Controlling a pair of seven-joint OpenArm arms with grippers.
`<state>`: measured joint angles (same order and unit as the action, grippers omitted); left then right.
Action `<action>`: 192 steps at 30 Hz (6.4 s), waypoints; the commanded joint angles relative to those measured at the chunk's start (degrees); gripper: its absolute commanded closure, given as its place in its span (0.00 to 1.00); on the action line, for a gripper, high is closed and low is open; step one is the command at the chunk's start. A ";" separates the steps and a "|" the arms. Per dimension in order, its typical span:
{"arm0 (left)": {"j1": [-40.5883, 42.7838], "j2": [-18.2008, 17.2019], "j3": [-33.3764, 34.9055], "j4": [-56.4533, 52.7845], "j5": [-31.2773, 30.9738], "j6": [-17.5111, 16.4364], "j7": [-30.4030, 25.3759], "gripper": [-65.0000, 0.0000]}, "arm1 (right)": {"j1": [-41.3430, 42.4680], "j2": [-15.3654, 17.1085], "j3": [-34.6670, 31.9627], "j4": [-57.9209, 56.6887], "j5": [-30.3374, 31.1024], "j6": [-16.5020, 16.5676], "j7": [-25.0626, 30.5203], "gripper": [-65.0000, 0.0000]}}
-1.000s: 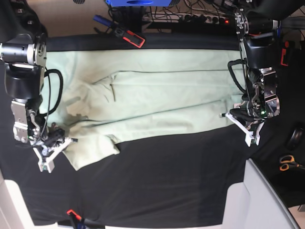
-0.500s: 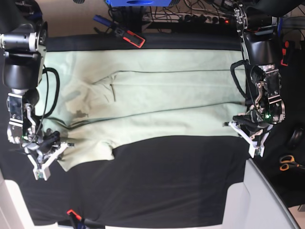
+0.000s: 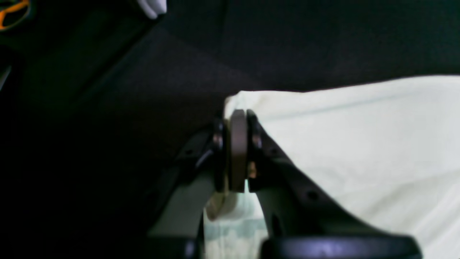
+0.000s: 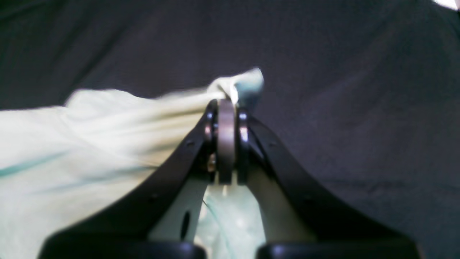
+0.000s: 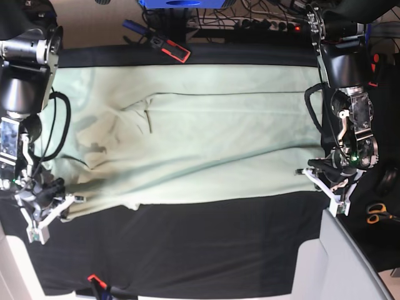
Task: Fold the T-shirt properly
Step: 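Pull the shirt's edge toward the arms with both grippers, then grasp the folded shirt's edge with both grippers and smooth it, then release the shirt with the left gripper and raise it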
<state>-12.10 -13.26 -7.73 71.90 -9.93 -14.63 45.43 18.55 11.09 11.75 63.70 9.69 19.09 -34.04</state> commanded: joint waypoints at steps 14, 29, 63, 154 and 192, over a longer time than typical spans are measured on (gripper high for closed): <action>-1.40 -1.12 -0.14 4.72 0.31 0.08 -0.90 1.00 | 0.49 0.82 0.25 4.47 0.37 -0.06 -2.92 1.00; -1.84 -1.73 -0.14 4.80 0.31 0.08 -0.90 1.00 | 1.37 0.82 0.16 8.87 0.37 0.03 -3.10 1.00; 15.22 -2.44 3.81 12.80 2.68 0.08 -0.81 1.00 | -18.50 0.20 0.69 21.35 0.37 -0.50 -8.81 1.00; 27.44 -0.94 -6.03 28.45 0.04 -5.19 4.46 0.46 | -32.48 -8.32 9.48 36.65 0.37 -2.43 -6.97 0.49; 30.78 2.66 -6.65 20.19 7.96 -6.07 -10.92 1.00 | -27.64 -2.96 4.30 14.41 0.46 -2.34 4.72 1.00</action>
<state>18.76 -9.45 -13.74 91.09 -2.48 -21.41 35.11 -9.50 7.55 15.75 76.95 9.56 16.19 -30.52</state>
